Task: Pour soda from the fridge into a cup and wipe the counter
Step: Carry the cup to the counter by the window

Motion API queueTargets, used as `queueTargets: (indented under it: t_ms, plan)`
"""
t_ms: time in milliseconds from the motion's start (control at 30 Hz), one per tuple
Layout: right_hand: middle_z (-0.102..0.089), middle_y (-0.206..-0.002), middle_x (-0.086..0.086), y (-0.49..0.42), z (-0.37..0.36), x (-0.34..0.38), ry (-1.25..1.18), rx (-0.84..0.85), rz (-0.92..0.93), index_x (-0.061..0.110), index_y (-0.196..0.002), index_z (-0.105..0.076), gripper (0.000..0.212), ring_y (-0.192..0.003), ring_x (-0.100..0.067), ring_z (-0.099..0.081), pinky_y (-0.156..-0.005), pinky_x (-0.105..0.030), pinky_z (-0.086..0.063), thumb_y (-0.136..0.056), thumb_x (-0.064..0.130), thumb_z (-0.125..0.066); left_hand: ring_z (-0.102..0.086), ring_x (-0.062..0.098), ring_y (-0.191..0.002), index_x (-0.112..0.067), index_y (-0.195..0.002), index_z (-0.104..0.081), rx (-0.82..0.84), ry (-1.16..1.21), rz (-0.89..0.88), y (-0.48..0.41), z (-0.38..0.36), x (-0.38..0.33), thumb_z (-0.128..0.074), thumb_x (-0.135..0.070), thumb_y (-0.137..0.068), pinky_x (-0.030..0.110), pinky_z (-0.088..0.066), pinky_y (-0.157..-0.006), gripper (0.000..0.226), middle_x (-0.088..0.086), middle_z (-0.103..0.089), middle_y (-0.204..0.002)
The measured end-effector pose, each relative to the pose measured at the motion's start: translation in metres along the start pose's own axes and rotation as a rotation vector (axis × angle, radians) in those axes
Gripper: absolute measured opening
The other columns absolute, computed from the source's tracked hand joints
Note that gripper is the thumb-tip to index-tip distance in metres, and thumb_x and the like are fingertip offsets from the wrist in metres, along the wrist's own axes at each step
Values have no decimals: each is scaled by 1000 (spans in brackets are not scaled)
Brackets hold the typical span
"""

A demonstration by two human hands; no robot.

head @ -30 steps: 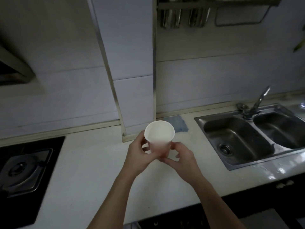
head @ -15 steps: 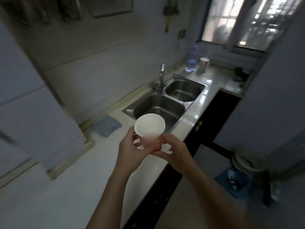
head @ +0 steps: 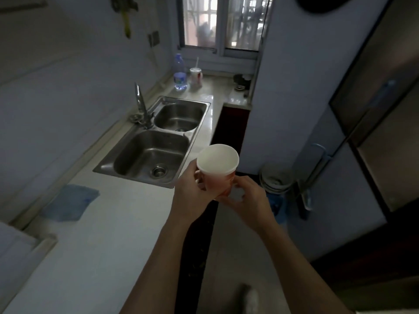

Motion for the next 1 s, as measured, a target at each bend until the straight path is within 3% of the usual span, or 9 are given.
queueTargets:
  t_ms: [167, 267, 433, 667, 867, 1000]
  plan:
    - [-66, -106, 6, -8, 16, -32, -12, -33, -90, 23, -122, -66, 56, -96, -7, -57, -76, -20, -42, -73, 43, -83, -57, 6, -117, -25, -137, -47, 44, -27, -13, -21, -32, 3, -90, -29, -67, 25, -57, -89, 82, -9, -58, -128]
    - [-64, -104, 8, -21, 21, -55, -6, -69, -84, 21, -121, -68, 56, -94, -7, -58, -74, -17, -40, -72, 44, -83, -58, -5, -110, -29, -130, -49, 54, -39, -4, -42, -51, 4, -90, -28, -67, 16, -55, -84, 75, -22, -58, -119]
    - [-56, -102, 15, -63, 30, -95, -41, -125, -53, 19, -121, -67, 66, -90, -5, -57, -73, -14, -40, -71, 62, -69, -56, -8, -113, -35, -126, -51, 65, -27, 43, -92, -84, 16, -91, -30, -66, 19, -54, -86, 73, -30, -58, -116]
    - [-64, -109, 10, -150, 61, -171, -106, -72, -95, 27, -125, -64, 68, -101, -7, -59, -85, -31, -52, -72, 69, -63, -59, 8, -119, -24, -136, -51, 27, -45, 54, -186, -148, 17, -91, -27, -67, 29, -55, -94, 80, -12, -62, -128]
    - [-65, -118, 12, -229, 93, -223, -42, -32, -50, 30, -128, -60, 70, -108, -4, -55, -89, -25, -48, -76, 77, -55, -60, 3, -116, -22, -135, -52, -20, -13, 54, -262, -195, 11, -90, -22, -70, 20, -53, -91, 76, -12, -63, -126]
    - [-65, -116, 9, -265, 98, -244, -73, -8, -16, 28, -127, -60, 67, -106, -3, -57, -89, -27, -50, -79, 74, -56, -60, 5, -117, -21, -135, -53, -42, -14, 59, -299, -213, 17, -90, -20, -70, 22, -54, -92, 74, -10, -64, -126]
Point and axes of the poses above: each hand's wrist, its own y-axis away from the middle knuckle, its own z-axis out of the back of the hand, x = y × z, the point moved 6 cm from there along -y, towards the middle knuckle
